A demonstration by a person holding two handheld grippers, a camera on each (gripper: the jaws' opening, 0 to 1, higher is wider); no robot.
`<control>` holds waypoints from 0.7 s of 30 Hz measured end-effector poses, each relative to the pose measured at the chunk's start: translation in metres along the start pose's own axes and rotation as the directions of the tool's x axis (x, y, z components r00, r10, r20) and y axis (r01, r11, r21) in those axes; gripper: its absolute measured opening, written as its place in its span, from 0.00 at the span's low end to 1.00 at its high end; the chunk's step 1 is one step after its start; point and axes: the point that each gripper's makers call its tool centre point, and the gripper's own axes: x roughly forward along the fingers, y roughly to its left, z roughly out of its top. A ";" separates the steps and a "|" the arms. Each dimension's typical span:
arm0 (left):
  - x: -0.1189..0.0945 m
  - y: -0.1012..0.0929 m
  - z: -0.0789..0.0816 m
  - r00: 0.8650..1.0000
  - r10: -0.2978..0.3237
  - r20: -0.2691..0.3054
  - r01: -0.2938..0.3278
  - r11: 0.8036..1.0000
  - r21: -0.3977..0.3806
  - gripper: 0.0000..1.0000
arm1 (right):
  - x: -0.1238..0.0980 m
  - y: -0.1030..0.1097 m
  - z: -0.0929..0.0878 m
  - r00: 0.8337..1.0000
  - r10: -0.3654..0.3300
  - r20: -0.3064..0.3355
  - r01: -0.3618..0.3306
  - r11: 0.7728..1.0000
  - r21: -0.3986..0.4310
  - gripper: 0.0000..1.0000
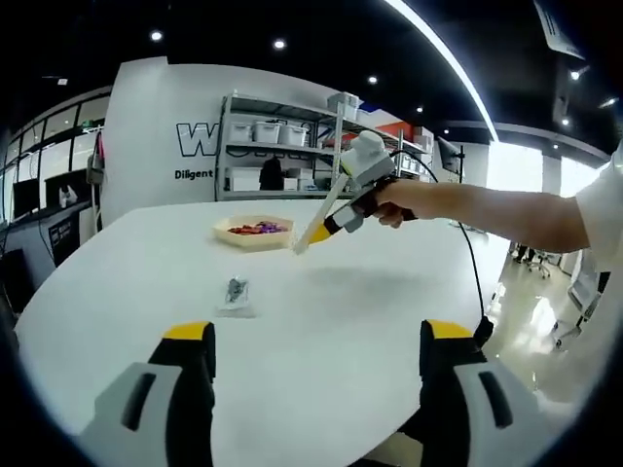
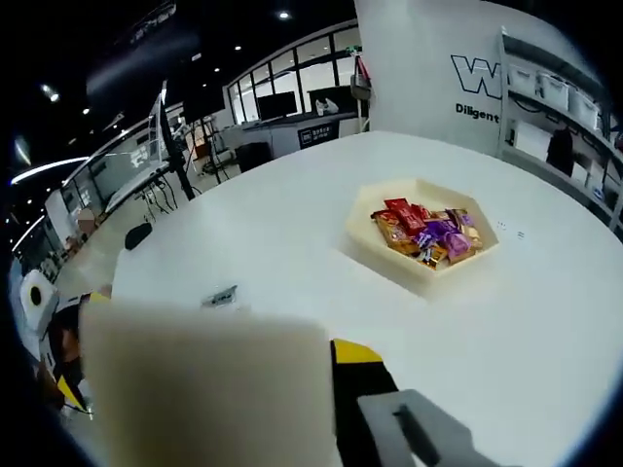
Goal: Place the target food into the container with the food tongs after gripping and lifting it, then release it inside without dropping or visibly crushing the food.
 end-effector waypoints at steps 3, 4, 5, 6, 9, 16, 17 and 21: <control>0.005 -0.003 0.001 1.000 -0.019 0.003 0.019 1.000 -0.004 0.85 | -0.006 0.006 -0.003 1.000 0.004 0.008 -0.004 1.000 -0.008 0.00; 0.008 -0.004 0.002 1.000 -0.027 0.002 0.027 1.000 -0.002 0.85 | -0.008 0.007 -0.004 1.000 0.006 0.012 -0.006 1.000 -0.006 0.00; 0.009 -0.005 0.003 0.999 -0.033 0.004 0.033 0.999 0.000 0.85 | -0.009 0.008 -0.004 1.000 0.009 0.015 -0.009 1.000 -0.006 0.00; 0.010 -0.007 0.004 0.999 -0.040 0.007 0.040 0.999 0.000 0.85 | -0.010 0.010 -0.005 1.000 0.012 0.016 -0.012 1.000 -0.006 0.00; 0.015 -0.012 0.005 0.998 -0.063 0.006 0.063 0.998 -0.003 0.85 | -0.015 0.015 -0.009 0.999 0.021 0.028 -0.021 1.000 -0.004 0.00; 0.023 -0.019 0.005 0.995 -0.100 0.002 0.100 0.995 -0.006 0.85 | -0.024 0.022 -0.019 0.998 0.040 0.049 -0.041 0.999 0.005 0.00; 0.025 -0.020 0.005 0.994 -0.110 0.001 0.110 0.994 -0.008 0.85 | -0.025 0.025 -0.021 0.998 0.049 0.051 -0.049 0.999 0.010 0.00; 0.030 -0.025 0.004 0.991 -0.134 -0.001 0.134 0.991 -0.009 0.85 | -0.030 0.033 -0.025 0.997 0.055 0.061 -0.055 0.998 -0.008 0.00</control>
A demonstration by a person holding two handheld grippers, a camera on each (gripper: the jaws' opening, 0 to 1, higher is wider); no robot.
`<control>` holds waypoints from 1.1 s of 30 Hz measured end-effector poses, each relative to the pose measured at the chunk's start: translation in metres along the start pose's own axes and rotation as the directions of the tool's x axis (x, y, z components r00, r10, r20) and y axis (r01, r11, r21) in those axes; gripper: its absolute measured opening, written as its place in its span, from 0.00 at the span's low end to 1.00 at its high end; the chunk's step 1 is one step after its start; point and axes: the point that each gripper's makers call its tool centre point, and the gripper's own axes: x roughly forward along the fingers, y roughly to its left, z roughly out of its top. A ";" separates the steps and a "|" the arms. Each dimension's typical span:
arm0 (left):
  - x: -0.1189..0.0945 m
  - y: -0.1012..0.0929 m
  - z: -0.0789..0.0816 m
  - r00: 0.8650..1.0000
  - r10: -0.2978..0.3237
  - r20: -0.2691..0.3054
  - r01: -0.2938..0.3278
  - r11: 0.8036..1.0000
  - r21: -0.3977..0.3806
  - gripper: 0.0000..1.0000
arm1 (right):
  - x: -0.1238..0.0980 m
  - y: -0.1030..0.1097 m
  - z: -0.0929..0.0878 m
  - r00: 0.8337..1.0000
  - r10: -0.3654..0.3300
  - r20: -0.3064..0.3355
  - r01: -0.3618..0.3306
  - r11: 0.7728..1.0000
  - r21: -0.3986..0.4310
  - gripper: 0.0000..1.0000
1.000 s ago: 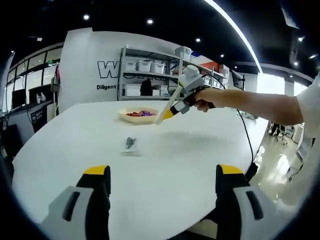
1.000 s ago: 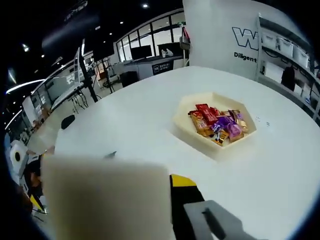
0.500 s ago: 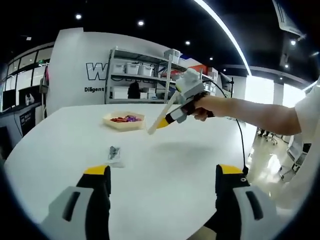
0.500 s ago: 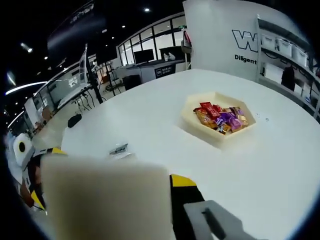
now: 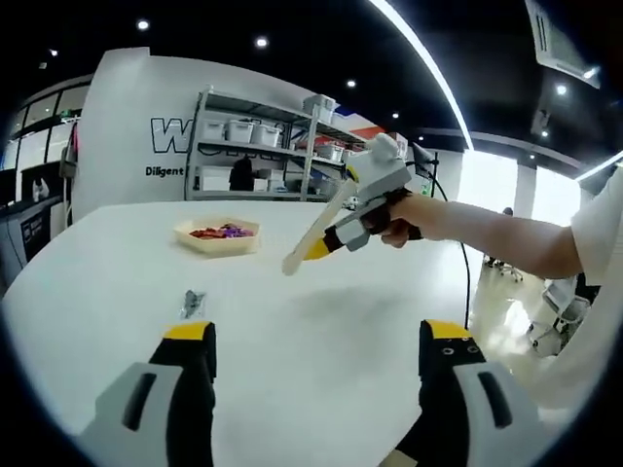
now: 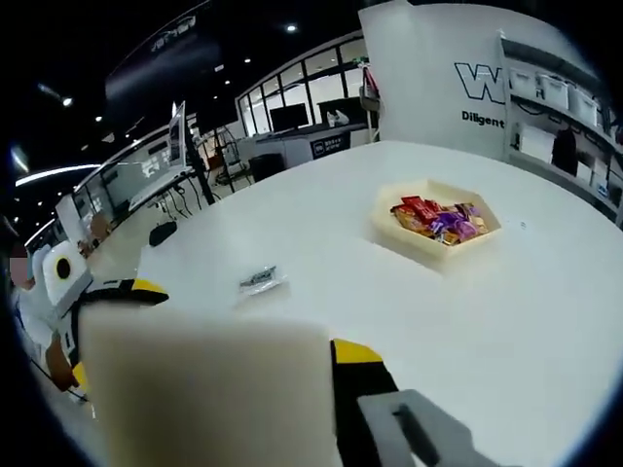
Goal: Place the target food into the container with the food tongs after gripping and lifting it, then release it inside without dropping or visibly crushing the food.
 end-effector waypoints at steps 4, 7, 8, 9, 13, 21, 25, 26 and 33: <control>0.006 -0.006 -0.002 0.999 -0.041 0.005 0.041 0.999 -0.023 0.83 | -0.005 0.011 -0.003 1.000 0.024 0.018 -0.024 1.000 -0.002 0.00; 0.010 -0.008 -0.004 0.998 -0.059 0.001 0.059 0.997 -0.040 0.83 | -0.008 0.018 -0.006 0.999 0.034 0.022 -0.034 0.999 0.002 0.00; 0.010 -0.009 -0.005 0.998 -0.062 0.001 0.062 0.997 -0.042 0.83 | -0.009 0.020 -0.006 0.999 0.039 0.029 -0.039 0.999 -0.002 0.00; 0.011 -0.009 -0.005 0.998 -0.065 0.002 0.065 0.997 -0.043 0.83 | -0.010 0.023 -0.008 0.999 0.042 0.030 -0.042 0.999 0.000 0.00; 0.014 -0.013 -0.004 0.995 -0.103 0.013 0.104 0.992 -0.078 0.82 | -0.015 0.034 -0.009 0.997 0.057 0.047 -0.057 0.998 -0.001 0.00; 0.021 -0.026 0.000 0.983 -0.178 0.035 0.180 0.979 -0.094 0.81 | -0.022 0.055 -0.015 0.994 0.086 0.072 -0.085 0.996 -0.017 0.00; 0.024 -0.030 -0.001 0.977 -0.210 0.037 0.213 0.972 -0.096 0.80 | -0.027 0.062 -0.016 0.991 0.101 0.089 -0.100 0.995 -0.020 0.00; 0.025 -0.031 -0.001 0.975 -0.217 0.040 0.220 0.971 -0.096 0.80 | -0.028 0.062 -0.016 0.990 0.101 0.093 -0.100 0.995 -0.016 0.00; 0.028 -0.041 0.001 0.958 -0.279 0.066 0.285 0.951 -0.118 0.79 | -0.036 0.071 -0.024 0.987 0.116 0.110 -0.115 0.993 -0.016 0.00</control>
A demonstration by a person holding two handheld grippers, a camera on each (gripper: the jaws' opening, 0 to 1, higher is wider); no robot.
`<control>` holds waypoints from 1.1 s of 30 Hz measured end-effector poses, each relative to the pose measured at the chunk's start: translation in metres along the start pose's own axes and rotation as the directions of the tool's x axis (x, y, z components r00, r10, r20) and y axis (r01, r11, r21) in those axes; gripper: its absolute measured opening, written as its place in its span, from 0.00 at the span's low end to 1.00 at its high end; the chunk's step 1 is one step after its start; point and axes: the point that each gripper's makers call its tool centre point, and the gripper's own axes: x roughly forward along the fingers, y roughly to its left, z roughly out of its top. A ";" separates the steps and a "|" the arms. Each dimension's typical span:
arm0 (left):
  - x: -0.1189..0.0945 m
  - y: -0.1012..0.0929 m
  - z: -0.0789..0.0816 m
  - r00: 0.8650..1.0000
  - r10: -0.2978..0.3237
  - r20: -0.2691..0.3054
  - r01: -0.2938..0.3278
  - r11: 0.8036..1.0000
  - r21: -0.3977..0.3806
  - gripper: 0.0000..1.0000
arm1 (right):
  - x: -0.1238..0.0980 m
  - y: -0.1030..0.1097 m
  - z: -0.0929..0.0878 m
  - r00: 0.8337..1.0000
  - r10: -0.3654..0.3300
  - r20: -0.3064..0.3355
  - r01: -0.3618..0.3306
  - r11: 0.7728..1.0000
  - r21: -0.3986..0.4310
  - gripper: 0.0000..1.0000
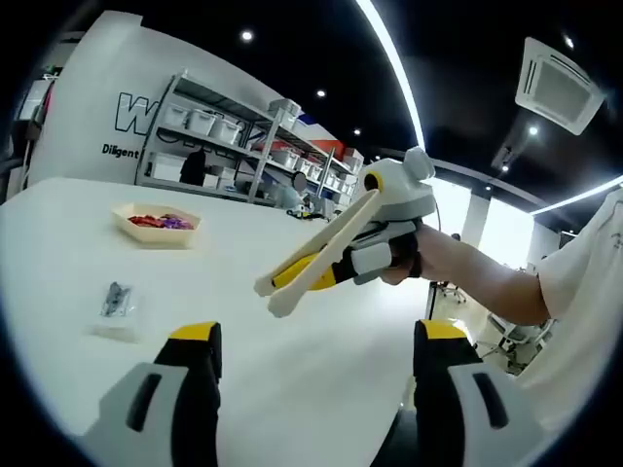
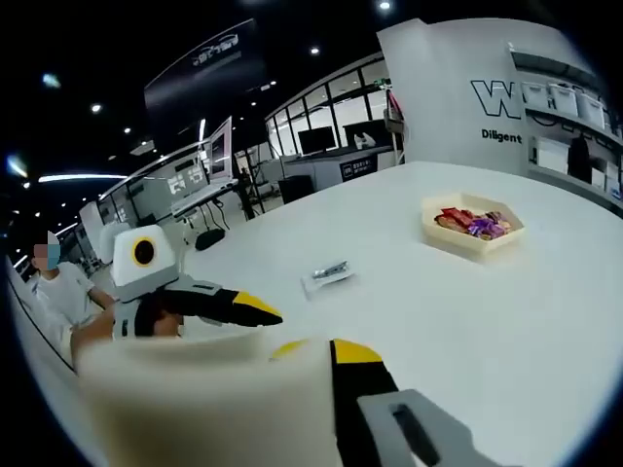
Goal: Place the target food into the container with the food tongs after gripping and lifting it, then release it inside without dropping or visibly crushing the food.
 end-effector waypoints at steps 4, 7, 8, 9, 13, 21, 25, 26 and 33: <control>0.002 -0.007 0.003 0.999 -0.043 0.010 0.043 0.999 -0.002 0.77 | -0.002 0.005 -0.002 1.000 0.015 0.015 -0.015 1.000 -0.003 0.00; 0.003 -0.013 0.005 0.997 -0.078 0.019 0.078 0.997 -0.007 0.76 | -0.004 0.009 -0.004 0.999 0.034 0.027 -0.034 0.999 0.008 0.00; 0.004 -0.013 0.005 0.996 -0.082 0.020 0.082 0.997 -0.007 0.75 | -0.004 0.011 -0.005 0.999 0.040 0.030 -0.040 0.999 0.003 0.00; 0.004 -0.015 0.005 0.995 -0.092 0.023 0.092 0.996 -0.004 0.73 | -0.005 0.013 -0.005 0.998 0.050 0.037 -0.051 0.999 0.013 0.00; 0.005 -0.018 0.005 0.993 -0.115 0.027 0.115 0.993 -0.012 0.70 | -0.007 0.015 -0.008 0.997 0.061 0.045 -0.062 0.998 0.018 0.00; 0.005 -0.026 0.005 0.985 -0.167 0.039 0.168 0.986 -0.010 0.59 | -0.012 0.020 -0.011 0.994 0.089 0.068 -0.092 0.995 0.035 0.00; 0.005 -0.029 0.004 0.982 -0.184 0.041 0.184 0.983 0.003 0.51 | -0.014 0.024 -0.012 0.991 0.105 0.079 -0.108 0.994 0.034 0.00; 0.005 -0.030 0.004 0.981 -0.190 0.042 0.189 0.982 0.007 0.49 | -0.014 0.025 -0.012 0.991 0.107 0.084 -0.110 0.993 0.031 0.00; 0.003 -0.031 0.008 0.977 -0.207 0.057 0.207 0.978 0.017 0.39 | -0.018 0.032 -0.013 0.985 0.142 0.102 -0.146 0.988 0.038 0.00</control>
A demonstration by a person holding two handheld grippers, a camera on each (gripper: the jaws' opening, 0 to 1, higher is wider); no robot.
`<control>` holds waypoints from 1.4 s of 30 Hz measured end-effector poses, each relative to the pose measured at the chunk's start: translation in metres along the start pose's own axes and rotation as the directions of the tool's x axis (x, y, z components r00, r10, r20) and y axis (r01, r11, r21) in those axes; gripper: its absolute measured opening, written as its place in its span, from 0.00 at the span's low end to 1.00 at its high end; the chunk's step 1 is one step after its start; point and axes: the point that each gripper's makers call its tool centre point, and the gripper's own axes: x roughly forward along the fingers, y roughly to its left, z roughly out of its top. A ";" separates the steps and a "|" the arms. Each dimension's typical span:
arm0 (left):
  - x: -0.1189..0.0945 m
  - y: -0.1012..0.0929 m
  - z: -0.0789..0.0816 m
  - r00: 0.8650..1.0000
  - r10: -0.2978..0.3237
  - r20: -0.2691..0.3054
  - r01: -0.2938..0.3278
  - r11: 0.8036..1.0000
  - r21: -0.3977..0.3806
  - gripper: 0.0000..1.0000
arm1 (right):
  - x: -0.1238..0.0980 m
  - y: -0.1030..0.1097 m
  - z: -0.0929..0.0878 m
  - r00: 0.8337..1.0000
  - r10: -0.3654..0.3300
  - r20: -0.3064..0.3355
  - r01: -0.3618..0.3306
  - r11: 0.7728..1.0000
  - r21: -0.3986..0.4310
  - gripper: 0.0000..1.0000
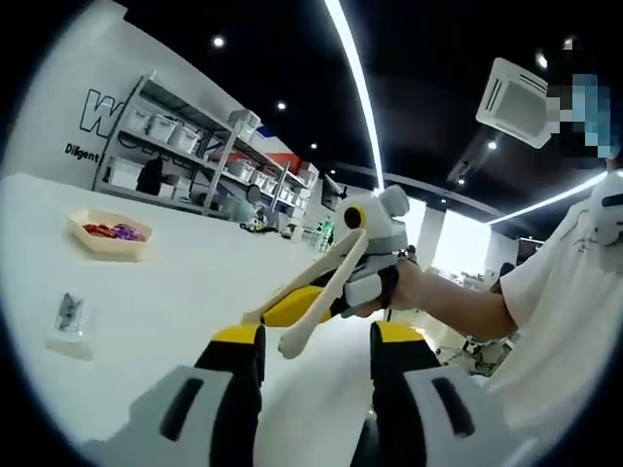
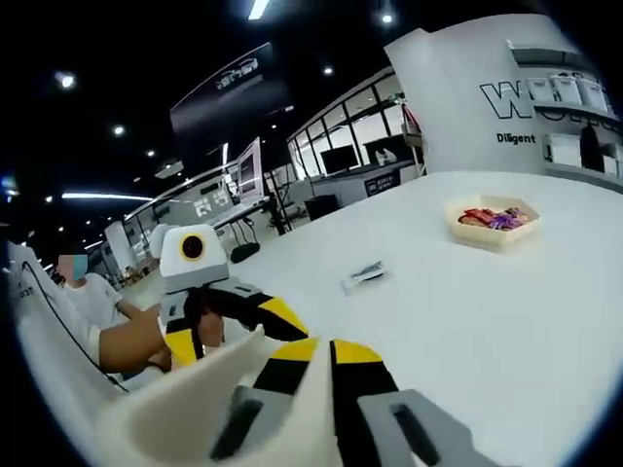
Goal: Place the target food into the container with the food tongs after gripping and lifting it, then release it inside without dropping or visibly crushing the food.
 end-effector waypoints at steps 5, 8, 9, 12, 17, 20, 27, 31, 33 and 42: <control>0.000 -0.003 0.003 0.999 -0.029 0.016 0.029 1.000 -0.010 0.28 | -0.001 0.004 -0.004 1.000 0.018 0.014 -0.018 1.000 0.002 0.00; 0.000 -0.004 0.003 0.999 -0.036 0.017 0.036 0.999 -0.023 0.23 | -0.002 0.005 -0.005 1.000 0.022 0.014 -0.022 1.000 0.013 0.00; 0.000 -0.005 0.003 0.999 -0.046 0.021 0.047 0.999 -0.022 0.21 | -0.002 0.005 -0.005 1.000 0.022 0.013 -0.022 1.000 0.005 0.00; 0.001 -0.005 0.005 0.998 -0.055 0.036 0.056 0.998 -0.027 0.18 | -0.004 0.006 -0.006 0.999 0.030 0.020 -0.031 0.999 0.016 0.00; 0.001 -0.005 0.005 0.997 -0.064 0.036 0.065 0.998 -0.026 0.13 | -0.004 0.008 -0.006 0.999 0.046 0.025 -0.046 0.998 0.030 0.00; 0.001 -0.005 0.005 0.997 -0.068 0.033 0.069 0.997 -0.022 0.12 | -0.004 0.008 -0.006 0.999 0.048 0.025 -0.048 0.998 0.026 0.00; 0.000 -0.014 0.009 0.988 -0.140 0.061 0.146 0.984 -0.104 0.07 | -0.006 0.014 -0.005 0.996 0.086 0.035 -0.087 0.996 0.029 0.00; -0.001 -0.015 0.015 0.985 -0.154 0.084 0.163 0.979 -0.123 0.05 | -0.006 0.018 -0.004 0.994 0.103 0.037 -0.103 0.994 0.022 0.00; -0.003 -0.016 0.018 0.982 -0.163 0.099 0.176 0.974 -0.145 0.05 | -0.006 0.019 -0.003 0.993 0.112 0.041 -0.112 0.994 0.006 0.00; -0.006 -0.019 0.027 0.973 -0.184 0.138 0.206 0.964 -0.166 0.04 | -0.013 0.033 0.000 0.973 0.202 0.112 -0.198 0.979 -0.051 0.02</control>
